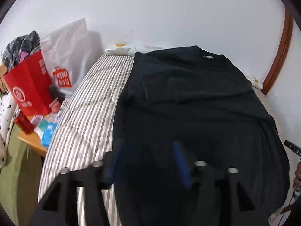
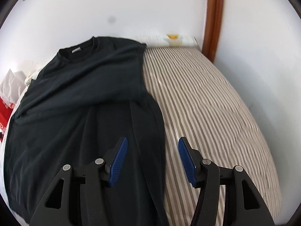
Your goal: Fold small clothes
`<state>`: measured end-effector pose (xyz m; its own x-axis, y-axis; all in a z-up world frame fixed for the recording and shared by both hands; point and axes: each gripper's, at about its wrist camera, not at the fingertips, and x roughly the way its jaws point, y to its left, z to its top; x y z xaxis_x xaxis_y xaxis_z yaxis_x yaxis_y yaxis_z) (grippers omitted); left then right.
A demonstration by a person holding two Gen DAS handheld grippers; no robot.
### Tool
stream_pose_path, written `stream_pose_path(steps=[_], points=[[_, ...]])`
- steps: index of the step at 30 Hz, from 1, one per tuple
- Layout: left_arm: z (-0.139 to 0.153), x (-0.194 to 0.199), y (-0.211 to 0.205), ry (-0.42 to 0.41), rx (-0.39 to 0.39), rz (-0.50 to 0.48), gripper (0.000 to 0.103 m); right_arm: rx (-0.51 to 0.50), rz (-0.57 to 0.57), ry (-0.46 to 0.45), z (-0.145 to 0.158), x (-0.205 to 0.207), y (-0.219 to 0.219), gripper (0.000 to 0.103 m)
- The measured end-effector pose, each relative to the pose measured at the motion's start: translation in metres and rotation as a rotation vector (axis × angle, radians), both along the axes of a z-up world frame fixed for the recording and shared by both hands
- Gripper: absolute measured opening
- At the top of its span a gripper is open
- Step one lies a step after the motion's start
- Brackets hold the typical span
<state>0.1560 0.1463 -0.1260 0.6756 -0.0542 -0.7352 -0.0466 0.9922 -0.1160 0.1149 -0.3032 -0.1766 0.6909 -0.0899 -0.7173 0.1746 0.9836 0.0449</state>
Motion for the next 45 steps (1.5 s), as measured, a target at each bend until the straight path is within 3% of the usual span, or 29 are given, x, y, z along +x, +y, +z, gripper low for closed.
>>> stream_pose_path(steps=[5, 12, 16, 21, 22, 24, 25, 26, 27, 31, 40, 45], points=[[-0.018, -0.039, 0.007, 0.023, 0.019, 0.009, 0.060, -0.001, 0.011, 0.045, -0.029, -0.036, 0.001, 0.058], [-0.046, -0.072, 0.021, 0.077, -0.032, 0.043, 0.060, -0.004, 0.015, 0.006, -0.046, -0.066, 0.005, 0.057], [-0.048, -0.085, 0.011, 0.049, 0.015, 0.019, 0.059, 0.006, -0.002, -0.022, -0.047, -0.068, 0.008, 0.051], [-0.050, -0.092, -0.009, 0.046, 0.073, -0.006, 0.058, -0.009, 0.021, -0.029, -0.046, -0.065, 0.024, 0.036], [-0.051, -0.092, -0.012, 0.038, 0.090, 0.009, 0.057, -0.017, 0.021, -0.034, -0.046, -0.064, 0.028, 0.031], [-0.049, -0.093, -0.014, 0.026, 0.062, 0.008, 0.041, -0.009, 0.035, -0.040, -0.046, -0.064, 0.034, 0.018], [-0.049, -0.093, -0.015, 0.028, 0.059, 0.013, 0.029, -0.004, 0.044, -0.041, -0.045, -0.064, 0.035, 0.010], [-0.047, -0.093, -0.014, 0.036, 0.035, 0.007, 0.010, -0.011, 0.045, -0.044, -0.044, -0.065, 0.036, 0.009], [-0.046, -0.094, -0.012, 0.042, -0.002, -0.007, 0.008, -0.021, 0.052, -0.043, -0.043, -0.066, 0.037, 0.009], [-0.032, -0.105, -0.001, 0.015, -0.077, 0.004, 0.007, 0.022, 0.064, -0.089, -0.031, -0.080, 0.025, 0.008], [0.012, -0.146, 0.001, -0.116, -0.111, -0.053, 0.007, 0.125, 0.099, -0.168, -0.002, -0.128, 0.001, 0.008], [0.022, -0.148, 0.001, -0.143, -0.117, -0.051, 0.007, 0.154, 0.109, -0.199, 0.016, -0.134, -0.003, 0.008]])
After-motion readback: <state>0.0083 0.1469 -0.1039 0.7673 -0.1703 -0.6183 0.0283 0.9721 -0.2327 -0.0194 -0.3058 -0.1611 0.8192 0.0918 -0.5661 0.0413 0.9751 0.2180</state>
